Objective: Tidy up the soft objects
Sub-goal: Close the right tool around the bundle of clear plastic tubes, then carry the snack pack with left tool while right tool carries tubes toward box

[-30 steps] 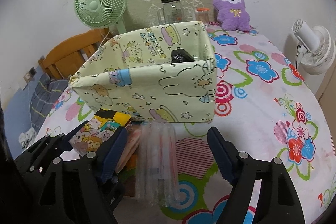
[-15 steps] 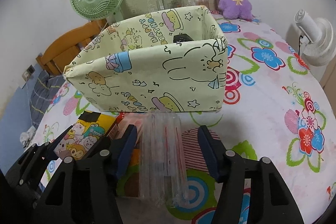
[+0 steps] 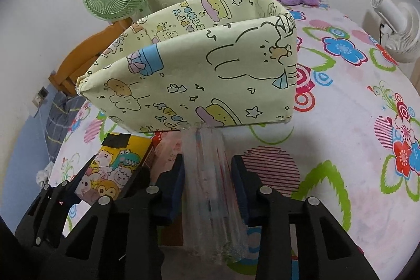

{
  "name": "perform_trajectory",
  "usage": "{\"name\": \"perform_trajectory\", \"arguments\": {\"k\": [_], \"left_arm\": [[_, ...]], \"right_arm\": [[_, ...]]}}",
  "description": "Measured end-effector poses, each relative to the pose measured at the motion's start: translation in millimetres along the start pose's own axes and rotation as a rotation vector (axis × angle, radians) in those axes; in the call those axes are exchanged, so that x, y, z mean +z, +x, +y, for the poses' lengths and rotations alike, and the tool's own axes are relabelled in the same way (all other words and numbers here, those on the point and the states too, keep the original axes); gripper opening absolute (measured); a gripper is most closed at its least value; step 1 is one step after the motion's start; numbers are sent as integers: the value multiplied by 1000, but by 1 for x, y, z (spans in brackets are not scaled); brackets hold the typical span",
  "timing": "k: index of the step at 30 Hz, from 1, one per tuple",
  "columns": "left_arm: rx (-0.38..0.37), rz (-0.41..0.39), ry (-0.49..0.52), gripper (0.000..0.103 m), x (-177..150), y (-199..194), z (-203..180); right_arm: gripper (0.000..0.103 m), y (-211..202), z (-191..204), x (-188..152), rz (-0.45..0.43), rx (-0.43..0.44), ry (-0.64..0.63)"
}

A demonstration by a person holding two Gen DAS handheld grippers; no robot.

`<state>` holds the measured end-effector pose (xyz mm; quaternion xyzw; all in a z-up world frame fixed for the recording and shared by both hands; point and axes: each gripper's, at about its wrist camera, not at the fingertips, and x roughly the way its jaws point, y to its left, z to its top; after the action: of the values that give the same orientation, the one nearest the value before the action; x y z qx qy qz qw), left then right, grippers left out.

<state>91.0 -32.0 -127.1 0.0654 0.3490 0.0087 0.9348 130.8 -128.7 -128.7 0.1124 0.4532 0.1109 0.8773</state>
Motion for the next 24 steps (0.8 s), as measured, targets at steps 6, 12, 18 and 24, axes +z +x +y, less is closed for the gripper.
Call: {"name": "perform_trajectory", "arguments": {"k": [6,12,18,24], "left_arm": [[-6,2,-13,49,1,-3,1],[-28,-8,-30,48,3,-10,2],[-45,-34,-42,48,5,-23,2],[-65,-58,-54,48,9,-34,2]], "right_arm": [[28,-6,2,1,-14,-19,-7],[27,-19,6,0,-47,-46,-38],[26,-35,8,0,-81,-58,-51],[26,-52,12,-1,-116,-72,-64]]}}
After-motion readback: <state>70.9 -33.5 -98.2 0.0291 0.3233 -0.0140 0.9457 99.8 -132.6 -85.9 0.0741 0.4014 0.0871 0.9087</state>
